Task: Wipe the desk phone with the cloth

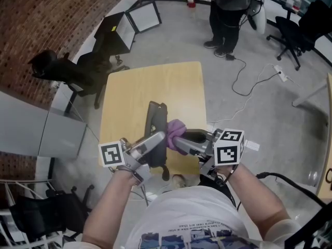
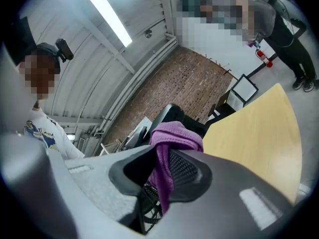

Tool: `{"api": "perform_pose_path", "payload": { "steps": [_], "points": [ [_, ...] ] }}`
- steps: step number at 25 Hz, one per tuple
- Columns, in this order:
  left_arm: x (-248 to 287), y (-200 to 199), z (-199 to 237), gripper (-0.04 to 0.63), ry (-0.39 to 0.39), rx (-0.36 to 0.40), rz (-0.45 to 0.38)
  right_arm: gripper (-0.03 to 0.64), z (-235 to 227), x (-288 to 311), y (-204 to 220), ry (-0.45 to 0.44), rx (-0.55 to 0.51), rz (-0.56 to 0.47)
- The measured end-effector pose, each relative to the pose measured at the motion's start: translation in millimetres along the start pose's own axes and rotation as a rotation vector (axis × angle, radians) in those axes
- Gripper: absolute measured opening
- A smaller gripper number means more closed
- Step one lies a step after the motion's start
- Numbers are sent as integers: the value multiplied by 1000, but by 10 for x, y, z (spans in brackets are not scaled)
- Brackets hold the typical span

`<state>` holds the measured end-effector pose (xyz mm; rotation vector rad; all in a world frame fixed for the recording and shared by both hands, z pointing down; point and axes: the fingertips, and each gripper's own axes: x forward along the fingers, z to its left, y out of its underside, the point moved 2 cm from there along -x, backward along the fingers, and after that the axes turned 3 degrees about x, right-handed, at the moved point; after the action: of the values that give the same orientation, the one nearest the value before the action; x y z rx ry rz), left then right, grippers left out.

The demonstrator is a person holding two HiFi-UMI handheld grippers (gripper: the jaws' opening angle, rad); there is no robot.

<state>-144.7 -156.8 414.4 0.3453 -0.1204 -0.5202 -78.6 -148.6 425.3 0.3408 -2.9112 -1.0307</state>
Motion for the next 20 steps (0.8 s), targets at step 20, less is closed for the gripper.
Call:
{"api": "perform_pose_path", "payload": {
  "steps": [20],
  "points": [
    [-122, 93, 125, 293, -31, 25, -14, 87, 788, -268, 165, -55, -179, 82]
  ]
}}
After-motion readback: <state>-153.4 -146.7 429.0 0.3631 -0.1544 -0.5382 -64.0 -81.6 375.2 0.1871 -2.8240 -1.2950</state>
